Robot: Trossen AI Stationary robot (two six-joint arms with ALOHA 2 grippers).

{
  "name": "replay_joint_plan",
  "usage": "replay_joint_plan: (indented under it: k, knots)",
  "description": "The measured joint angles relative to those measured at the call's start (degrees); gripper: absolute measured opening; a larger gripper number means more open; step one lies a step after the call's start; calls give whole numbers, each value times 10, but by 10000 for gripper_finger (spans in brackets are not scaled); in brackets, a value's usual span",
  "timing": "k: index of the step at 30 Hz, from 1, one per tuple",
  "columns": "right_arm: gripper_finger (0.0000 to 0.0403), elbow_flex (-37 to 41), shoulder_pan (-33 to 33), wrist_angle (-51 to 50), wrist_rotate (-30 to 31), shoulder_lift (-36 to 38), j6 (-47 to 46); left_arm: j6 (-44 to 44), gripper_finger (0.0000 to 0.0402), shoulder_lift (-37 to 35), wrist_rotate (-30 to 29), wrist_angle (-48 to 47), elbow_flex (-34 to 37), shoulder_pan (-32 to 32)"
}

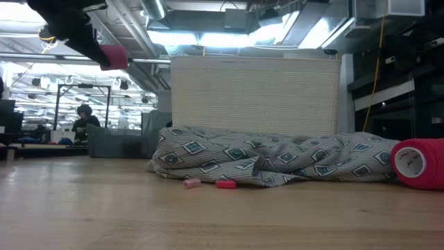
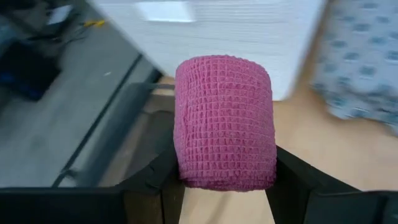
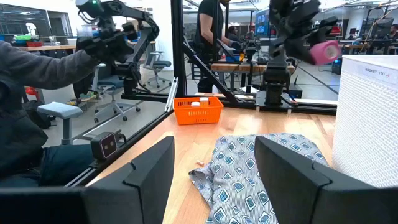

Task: Pick & Place Medicine items
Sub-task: Put the pink bandage into the black bin

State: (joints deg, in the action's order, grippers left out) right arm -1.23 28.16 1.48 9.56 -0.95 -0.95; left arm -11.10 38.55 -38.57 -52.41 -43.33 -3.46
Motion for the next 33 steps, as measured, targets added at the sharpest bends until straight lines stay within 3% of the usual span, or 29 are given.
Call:
replay_joint_plan:
  k: [7,16,19,25,33]
  knots:
    - [224,0,0,0,0,0,0,67,169,-3,13,22,0,142]
    - [224,0,0,0,0,0,0,153,169,29,172,130,0,342]
    - [224,0,0,0,0,0,0,163,169,62,210,153,0,399]
    - [224,0,0,0,0,0,0,177,169,160,224,191,0,493]
    - [224,0,0,0,0,0,0,188,169,286,300,296,0,559]
